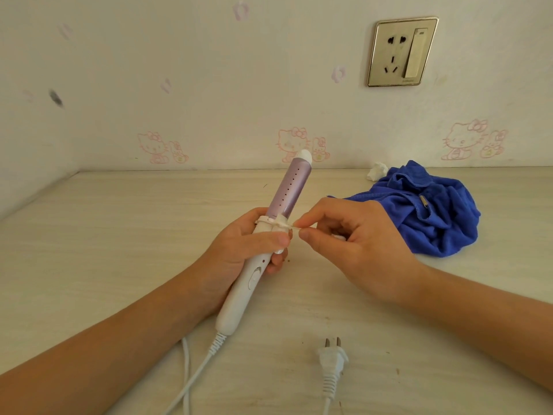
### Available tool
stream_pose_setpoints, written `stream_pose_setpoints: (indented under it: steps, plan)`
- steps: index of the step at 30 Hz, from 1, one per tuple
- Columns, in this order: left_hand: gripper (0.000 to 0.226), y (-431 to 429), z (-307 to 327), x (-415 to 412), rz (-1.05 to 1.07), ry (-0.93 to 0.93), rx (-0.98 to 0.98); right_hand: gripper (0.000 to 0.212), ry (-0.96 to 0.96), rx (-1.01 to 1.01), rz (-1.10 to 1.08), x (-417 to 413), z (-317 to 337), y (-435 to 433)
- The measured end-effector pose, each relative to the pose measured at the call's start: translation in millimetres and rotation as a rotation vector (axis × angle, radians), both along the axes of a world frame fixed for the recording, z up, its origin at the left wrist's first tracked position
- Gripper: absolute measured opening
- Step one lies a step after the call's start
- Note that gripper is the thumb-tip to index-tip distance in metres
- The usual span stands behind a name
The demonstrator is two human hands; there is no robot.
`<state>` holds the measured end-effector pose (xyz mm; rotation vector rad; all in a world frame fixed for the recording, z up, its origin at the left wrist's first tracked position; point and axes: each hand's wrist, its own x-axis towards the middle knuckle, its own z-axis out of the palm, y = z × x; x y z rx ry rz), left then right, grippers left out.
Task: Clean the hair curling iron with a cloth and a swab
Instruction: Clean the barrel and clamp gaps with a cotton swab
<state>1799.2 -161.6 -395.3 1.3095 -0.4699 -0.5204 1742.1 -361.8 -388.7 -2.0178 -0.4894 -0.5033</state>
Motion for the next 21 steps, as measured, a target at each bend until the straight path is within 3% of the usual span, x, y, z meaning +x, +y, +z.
stream_pose_setpoints:
  steps: [3, 7, 11, 15, 21]
  plan:
    - [0.055, -1.4, -0.3, 1.1, 0.032, 0.000, 0.022, 0.005, 0.002, 0.004, 0.019, -3.3, -0.6, 4.0]
    - [0.040, -0.5, 2.2, -1.0, 0.025, 0.042, -0.067, 0.005, 0.039, 0.108, 0.009, -3.9, 2.9, 0.9]
    - [0.038, -2.3, 3.4, -6.3, 0.076, 0.034, -0.025, 0.006, 0.002, -0.035, 0.142, -13.2, 1.2, 10.5]
    - [0.033, -6.6, 3.6, -10.4, 0.043, -0.029, -0.022, 0.005, 0.023, -0.038, 0.023, -6.7, 2.0, 6.3]
    - [0.042, -5.5, -0.4, -10.3, 0.059, -0.063, -0.018, 0.007, 0.058, -0.083, 0.077, -10.9, 2.4, 7.3]
